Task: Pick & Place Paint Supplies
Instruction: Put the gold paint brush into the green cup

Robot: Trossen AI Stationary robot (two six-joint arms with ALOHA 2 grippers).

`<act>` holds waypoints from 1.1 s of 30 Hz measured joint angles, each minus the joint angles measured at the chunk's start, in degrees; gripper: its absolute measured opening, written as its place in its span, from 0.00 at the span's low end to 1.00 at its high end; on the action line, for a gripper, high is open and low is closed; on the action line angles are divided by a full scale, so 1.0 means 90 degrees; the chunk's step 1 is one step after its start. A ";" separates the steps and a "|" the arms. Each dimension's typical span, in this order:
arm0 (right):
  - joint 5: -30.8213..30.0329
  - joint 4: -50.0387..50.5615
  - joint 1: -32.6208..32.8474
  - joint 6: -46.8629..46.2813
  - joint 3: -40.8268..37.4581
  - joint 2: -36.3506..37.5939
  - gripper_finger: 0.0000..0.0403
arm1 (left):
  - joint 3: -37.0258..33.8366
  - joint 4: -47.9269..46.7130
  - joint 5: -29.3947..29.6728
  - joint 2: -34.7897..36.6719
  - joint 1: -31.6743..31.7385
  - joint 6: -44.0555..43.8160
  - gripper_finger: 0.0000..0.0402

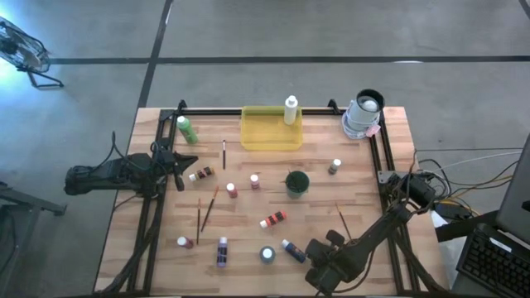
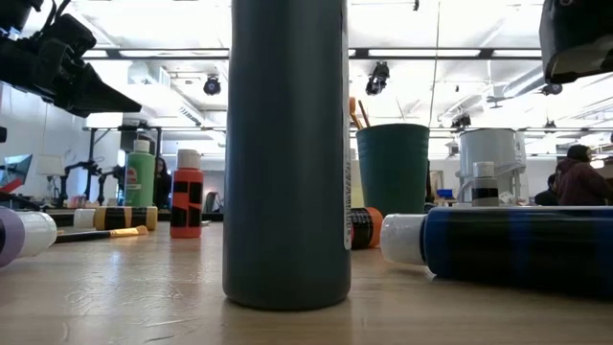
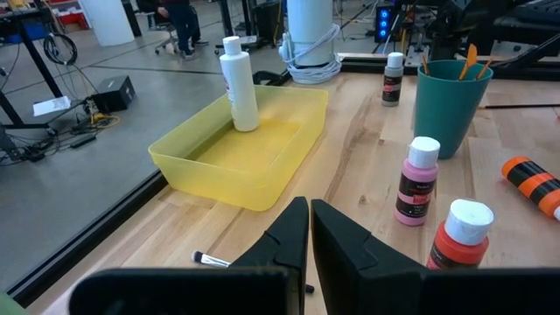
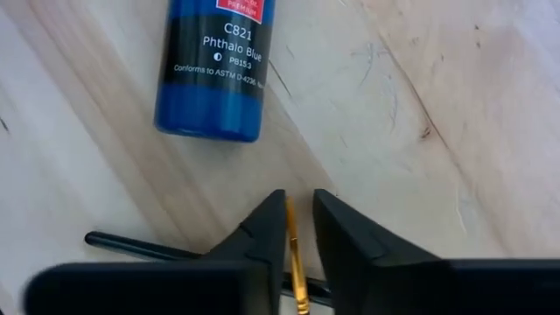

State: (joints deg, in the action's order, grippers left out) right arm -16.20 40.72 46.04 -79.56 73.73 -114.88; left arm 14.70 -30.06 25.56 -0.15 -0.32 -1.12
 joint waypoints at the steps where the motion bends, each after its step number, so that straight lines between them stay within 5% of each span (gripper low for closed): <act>1: 0.0019 -0.0004 0.0000 -0.0001 0.0000 0.0001 0.08 | 0.0002 -0.0002 0.0000 0.0000 0.0000 0.0002 0.06; 15: -0.0345 0.1223 0.0007 -0.0332 0.0013 0.1074 0.02 | 0.0001 0.0000 0.0000 0.0000 0.0001 0.0002 0.06; 21: -0.1748 0.2428 -0.0044 -0.0329 0.0197 0.2105 0.02 | 0.0000 -0.0002 0.0000 -0.0002 0.0002 0.0002 0.06; 33: -0.4860 0.2294 -0.0785 0.1234 0.0165 0.3600 0.02 | 0.0000 -0.0001 -0.0001 -0.0001 0.0001 0.0002 0.06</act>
State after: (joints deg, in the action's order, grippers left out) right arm -59.94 61.37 38.98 -68.46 75.22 -82.48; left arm 14.70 -30.08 25.56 -0.16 -0.31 -1.10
